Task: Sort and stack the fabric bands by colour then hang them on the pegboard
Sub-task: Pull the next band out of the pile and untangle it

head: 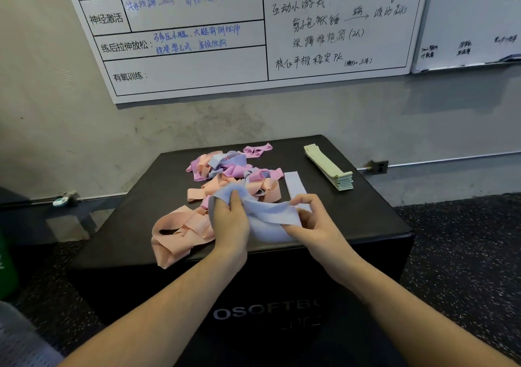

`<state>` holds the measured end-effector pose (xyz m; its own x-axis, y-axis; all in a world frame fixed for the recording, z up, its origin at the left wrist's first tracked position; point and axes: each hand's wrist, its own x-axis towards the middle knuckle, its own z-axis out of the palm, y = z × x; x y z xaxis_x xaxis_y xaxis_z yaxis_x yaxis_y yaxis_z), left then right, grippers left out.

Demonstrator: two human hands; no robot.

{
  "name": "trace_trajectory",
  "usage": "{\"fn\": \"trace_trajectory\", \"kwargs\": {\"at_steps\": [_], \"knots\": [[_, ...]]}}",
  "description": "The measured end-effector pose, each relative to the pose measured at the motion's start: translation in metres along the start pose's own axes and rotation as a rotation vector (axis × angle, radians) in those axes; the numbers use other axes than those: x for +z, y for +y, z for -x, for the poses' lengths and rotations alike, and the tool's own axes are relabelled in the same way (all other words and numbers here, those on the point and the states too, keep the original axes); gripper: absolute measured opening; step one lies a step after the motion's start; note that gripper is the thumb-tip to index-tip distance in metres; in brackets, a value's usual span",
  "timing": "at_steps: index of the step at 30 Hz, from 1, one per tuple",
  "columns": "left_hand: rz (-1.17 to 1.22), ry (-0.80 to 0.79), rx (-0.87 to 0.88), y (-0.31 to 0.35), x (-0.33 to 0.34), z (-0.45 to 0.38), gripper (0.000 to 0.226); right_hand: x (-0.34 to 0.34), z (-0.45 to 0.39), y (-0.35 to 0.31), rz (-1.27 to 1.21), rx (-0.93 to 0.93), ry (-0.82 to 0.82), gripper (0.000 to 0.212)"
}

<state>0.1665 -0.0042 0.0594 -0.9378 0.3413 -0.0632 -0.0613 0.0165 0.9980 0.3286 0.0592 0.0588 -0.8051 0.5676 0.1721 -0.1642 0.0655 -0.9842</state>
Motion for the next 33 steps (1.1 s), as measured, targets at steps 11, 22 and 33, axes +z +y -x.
{"fn": "trace_trajectory", "kwargs": {"at_steps": [11,22,33], "knots": [[0.000,-0.002,0.034,0.001,-0.008,-0.001,0.034,-0.012,-0.004,-0.007,0.148,-0.020,-0.014,0.045],[-0.061,-0.168,0.311,0.008,-0.004,0.033,0.027,-0.020,-0.016,0.015,0.382,-0.004,0.344,0.030],[-0.112,-0.127,0.110,0.008,-0.001,0.007,0.029,-0.013,-0.010,0.002,-0.235,0.041,0.051,0.028]]}}
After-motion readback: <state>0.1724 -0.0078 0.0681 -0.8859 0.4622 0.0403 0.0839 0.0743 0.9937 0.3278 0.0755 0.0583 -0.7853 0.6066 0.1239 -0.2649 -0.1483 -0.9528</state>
